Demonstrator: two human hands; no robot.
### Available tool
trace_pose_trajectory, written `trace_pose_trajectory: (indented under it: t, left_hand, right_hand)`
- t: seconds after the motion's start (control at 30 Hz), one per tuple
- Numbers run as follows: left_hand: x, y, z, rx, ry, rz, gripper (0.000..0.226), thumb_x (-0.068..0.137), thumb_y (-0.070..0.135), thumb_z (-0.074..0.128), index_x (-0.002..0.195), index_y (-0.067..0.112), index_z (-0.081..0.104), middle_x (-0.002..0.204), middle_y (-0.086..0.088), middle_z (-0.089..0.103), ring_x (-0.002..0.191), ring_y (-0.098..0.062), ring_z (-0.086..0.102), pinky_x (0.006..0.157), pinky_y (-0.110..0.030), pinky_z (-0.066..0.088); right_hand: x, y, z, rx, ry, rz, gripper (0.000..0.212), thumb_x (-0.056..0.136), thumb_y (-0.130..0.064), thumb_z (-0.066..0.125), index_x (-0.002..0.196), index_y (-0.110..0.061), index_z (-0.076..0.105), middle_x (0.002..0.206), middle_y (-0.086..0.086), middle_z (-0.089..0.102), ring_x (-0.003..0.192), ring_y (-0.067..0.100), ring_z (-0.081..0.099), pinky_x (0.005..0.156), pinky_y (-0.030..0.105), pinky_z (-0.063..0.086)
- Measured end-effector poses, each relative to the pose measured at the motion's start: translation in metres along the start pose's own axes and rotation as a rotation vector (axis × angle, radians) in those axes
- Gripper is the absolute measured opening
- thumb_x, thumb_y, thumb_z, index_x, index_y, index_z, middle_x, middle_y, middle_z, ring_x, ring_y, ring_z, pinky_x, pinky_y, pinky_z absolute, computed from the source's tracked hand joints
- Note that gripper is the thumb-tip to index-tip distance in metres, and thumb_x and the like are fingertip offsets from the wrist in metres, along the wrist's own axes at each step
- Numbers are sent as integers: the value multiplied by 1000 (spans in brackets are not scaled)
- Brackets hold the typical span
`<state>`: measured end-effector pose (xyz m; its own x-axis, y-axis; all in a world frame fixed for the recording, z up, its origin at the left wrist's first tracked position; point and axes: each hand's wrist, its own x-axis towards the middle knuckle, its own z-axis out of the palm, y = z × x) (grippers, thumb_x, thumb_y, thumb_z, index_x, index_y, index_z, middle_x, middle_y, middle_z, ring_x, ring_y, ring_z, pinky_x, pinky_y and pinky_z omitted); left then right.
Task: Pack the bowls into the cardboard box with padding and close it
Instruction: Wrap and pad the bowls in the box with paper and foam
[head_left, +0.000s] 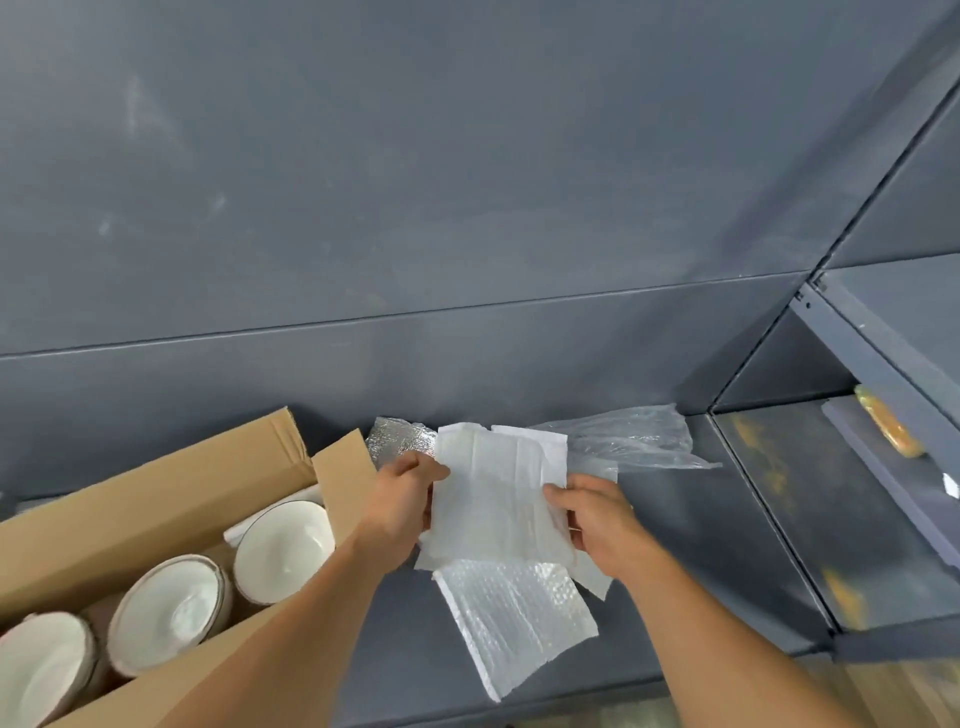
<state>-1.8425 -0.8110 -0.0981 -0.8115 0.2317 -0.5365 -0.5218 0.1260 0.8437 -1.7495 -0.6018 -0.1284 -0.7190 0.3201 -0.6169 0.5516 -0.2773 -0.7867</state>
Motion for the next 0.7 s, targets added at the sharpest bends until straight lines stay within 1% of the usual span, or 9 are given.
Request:
trace_pose_trajectory:
  t: [0.07,0.1,0.17,0.23,0.33,0.5,0.57,0.63,0.7]
  left_hand:
    - [-6,-1,-21,14,56,17,20,84,7,63,70,13,50,63,-6,46,55,-22,45,52,-29,39]
    - [-9,-1,-31,24,80,33,15,85,10,64,77,11,52,69,-9,52,59,-24,51,53,-30,45]
    - [-19,-1,-52,75,134,66,12,91,13,63,86,9,53,78,-11,57,64,-24,55,50,-27,47]
    - [-29,-1,-72,149,191,97,15,94,20,61,92,7,54,86,-12,61,69,-24,58,52,-29,49]
    - [-41,-1,-103,189,245,122,20,95,28,62,98,9,57,98,-9,67,85,-27,68,69,-36,61]
    - [-58,-7,-153,152,296,141,20,93,27,65,96,8,58,100,-10,69,87,-26,71,70,-38,62]
    - [-64,-10,-168,151,333,158,21,92,27,66,99,10,55,100,-8,68,88,-24,70,66,-36,62]
    - [-70,-13,-180,160,389,202,21,92,25,65,100,11,50,101,-7,64,87,-21,66,57,-26,56]
    - [-75,-15,-192,197,423,260,14,94,21,63,98,13,52,101,-5,63,87,-19,63,54,-22,52]
  right_hand:
    - [-5,-10,17,-54,-41,-49,30,91,-9,65,64,-11,53,54,2,55,45,10,50,45,21,37]
    - [-6,-14,26,-81,-67,-68,31,91,-8,66,64,-11,51,55,3,52,45,11,47,46,21,35]
    - [-10,-21,45,-112,-131,-91,23,90,-9,67,71,-9,54,65,9,55,54,16,50,52,25,38]
    - [-11,-27,64,-132,-188,-97,16,89,-10,68,79,-7,57,73,11,60,61,20,56,56,28,43]
    - [-13,-32,93,-167,-255,-92,11,90,-10,67,85,-6,57,80,12,64,65,21,60,55,26,46]
    - [-20,-37,140,-223,-352,-84,7,92,-9,65,89,-5,60,85,9,70,70,19,67,56,28,52]
    - [-24,-38,157,-234,-390,-109,6,92,-8,63,97,-5,64,87,7,73,72,19,69,61,30,53]
    - [-25,-36,176,-241,-400,-167,24,91,-6,63,114,-16,64,98,5,75,83,22,72,68,35,55]
    - [-27,-35,193,-250,-418,-230,47,91,-5,61,123,-39,58,107,-1,74,91,22,73,70,38,58]
